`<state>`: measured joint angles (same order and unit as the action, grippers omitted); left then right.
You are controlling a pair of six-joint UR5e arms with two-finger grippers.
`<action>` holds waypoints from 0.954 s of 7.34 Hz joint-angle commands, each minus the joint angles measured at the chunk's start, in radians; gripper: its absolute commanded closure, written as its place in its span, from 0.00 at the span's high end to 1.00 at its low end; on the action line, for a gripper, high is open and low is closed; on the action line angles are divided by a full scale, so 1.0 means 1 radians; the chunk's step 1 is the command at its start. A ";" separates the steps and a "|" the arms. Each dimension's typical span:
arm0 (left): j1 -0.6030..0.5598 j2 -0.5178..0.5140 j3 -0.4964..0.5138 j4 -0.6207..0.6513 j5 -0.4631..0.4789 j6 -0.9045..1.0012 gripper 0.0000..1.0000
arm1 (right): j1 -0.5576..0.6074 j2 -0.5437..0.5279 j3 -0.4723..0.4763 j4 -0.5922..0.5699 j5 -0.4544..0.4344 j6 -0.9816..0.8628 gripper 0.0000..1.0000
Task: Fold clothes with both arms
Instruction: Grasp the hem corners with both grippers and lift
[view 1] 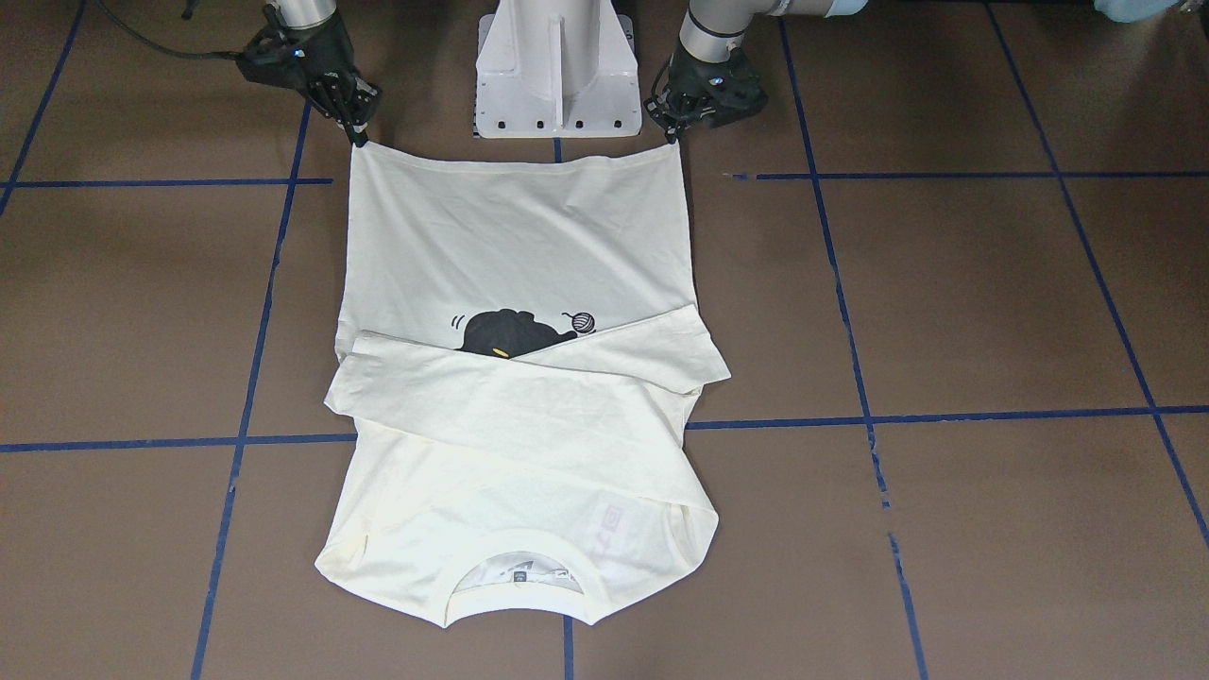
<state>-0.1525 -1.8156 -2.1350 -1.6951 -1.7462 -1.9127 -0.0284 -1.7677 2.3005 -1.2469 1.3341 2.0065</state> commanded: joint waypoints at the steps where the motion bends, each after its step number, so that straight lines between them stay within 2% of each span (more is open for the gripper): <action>1: 0.028 0.013 -0.106 0.000 0.001 -0.073 0.00 | -0.033 -0.096 0.094 0.003 0.004 0.000 0.00; 2: 0.027 0.006 -0.144 0.000 -0.001 -0.074 0.00 | -0.016 -0.081 0.121 0.003 -0.004 0.000 0.00; 3: -0.016 0.001 -0.148 0.000 0.002 -0.054 0.00 | 0.063 -0.008 0.122 0.001 0.007 -0.008 0.00; 4: -0.121 -0.020 -0.134 0.002 -0.002 0.011 0.00 | 0.130 0.061 0.065 -0.002 0.014 -0.034 0.00; 5: -0.231 -0.068 -0.087 0.008 -0.009 0.118 0.00 | 0.262 0.182 -0.035 -0.003 0.080 -0.151 0.00; 6: -0.319 -0.112 0.016 0.006 -0.010 0.159 0.00 | 0.433 0.256 -0.141 -0.002 0.240 -0.260 0.00; 7: -0.379 -0.155 0.095 -0.001 -0.010 0.206 0.00 | 0.559 0.330 -0.236 -0.003 0.343 -0.332 0.00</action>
<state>-0.4426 -1.9184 -2.1377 -1.6908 -1.7552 -1.7686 0.3621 -1.5342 2.1836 -1.2491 1.5392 1.7781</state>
